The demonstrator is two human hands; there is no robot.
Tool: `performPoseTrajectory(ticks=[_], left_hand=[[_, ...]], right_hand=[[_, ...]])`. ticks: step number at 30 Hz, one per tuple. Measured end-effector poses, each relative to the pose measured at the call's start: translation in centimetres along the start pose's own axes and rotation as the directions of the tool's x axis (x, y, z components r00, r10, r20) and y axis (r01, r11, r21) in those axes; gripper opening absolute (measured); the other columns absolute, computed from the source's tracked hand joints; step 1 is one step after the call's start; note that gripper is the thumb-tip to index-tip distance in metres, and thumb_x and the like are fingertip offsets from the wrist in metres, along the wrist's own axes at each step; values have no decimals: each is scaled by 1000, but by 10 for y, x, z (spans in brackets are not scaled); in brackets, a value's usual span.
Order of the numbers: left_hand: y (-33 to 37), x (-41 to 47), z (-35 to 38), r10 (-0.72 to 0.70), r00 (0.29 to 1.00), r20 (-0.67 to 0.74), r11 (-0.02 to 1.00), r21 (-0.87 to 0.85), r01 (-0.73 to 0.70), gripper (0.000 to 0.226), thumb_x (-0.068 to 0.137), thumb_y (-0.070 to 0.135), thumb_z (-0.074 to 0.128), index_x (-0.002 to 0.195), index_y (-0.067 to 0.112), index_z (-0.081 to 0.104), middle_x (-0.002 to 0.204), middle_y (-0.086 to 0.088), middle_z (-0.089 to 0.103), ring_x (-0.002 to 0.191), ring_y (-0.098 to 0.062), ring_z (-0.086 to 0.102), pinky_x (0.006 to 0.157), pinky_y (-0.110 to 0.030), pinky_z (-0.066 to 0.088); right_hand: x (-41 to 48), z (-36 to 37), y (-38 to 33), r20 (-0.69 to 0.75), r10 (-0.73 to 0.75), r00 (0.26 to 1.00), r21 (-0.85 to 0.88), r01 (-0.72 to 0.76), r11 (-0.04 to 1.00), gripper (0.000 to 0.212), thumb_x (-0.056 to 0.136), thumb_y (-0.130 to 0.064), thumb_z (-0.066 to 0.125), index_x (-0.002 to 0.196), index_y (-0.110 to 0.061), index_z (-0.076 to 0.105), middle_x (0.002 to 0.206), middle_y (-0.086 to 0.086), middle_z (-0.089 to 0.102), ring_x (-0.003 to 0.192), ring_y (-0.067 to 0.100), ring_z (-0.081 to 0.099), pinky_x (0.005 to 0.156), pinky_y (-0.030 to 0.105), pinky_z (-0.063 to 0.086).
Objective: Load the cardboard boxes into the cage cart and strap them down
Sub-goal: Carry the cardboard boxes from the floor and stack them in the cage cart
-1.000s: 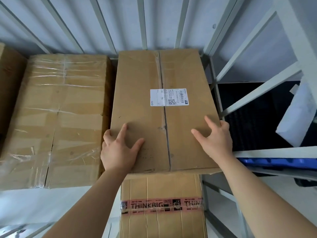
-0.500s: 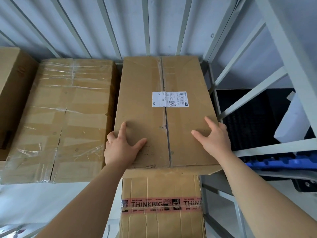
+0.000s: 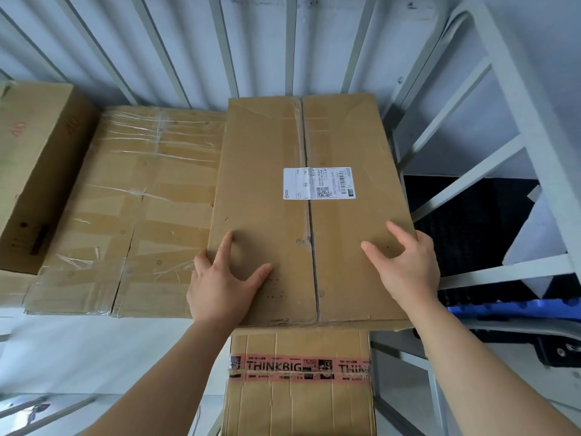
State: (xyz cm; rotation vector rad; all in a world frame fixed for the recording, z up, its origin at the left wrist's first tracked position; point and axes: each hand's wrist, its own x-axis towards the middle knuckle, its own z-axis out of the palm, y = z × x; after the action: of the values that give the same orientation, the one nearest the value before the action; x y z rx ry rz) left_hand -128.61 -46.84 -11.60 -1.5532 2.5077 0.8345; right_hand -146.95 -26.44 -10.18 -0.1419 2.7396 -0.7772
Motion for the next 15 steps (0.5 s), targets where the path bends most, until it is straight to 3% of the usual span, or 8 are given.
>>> performPoseTrajectory(ticks=[6, 15], left_hand=[[15, -23, -53, 27, 998, -50, 999, -40, -29, 96, 59, 88, 48, 143, 49, 22, 140, -8, 38, 124, -29, 47, 92, -47, 49], [-12, -37, -160, 30, 984, -176, 999, -13, -33, 97, 55, 96, 35, 141, 54, 18, 140, -4, 39, 120, -26, 50, 83, -42, 54]], right_hand=[[-21, -50, -36, -80, -67, 994, -28, 65, 997, 66, 71, -62, 65, 131, -39, 52, 136, 6, 42, 115, 28, 50, 93, 46, 45], [-72, -77, -126, -55, -181, 982, -15, 180, 984, 70, 71, -62, 65, 135, -38, 48, 136, 5, 40, 118, 28, 48, 92, 43, 47]])
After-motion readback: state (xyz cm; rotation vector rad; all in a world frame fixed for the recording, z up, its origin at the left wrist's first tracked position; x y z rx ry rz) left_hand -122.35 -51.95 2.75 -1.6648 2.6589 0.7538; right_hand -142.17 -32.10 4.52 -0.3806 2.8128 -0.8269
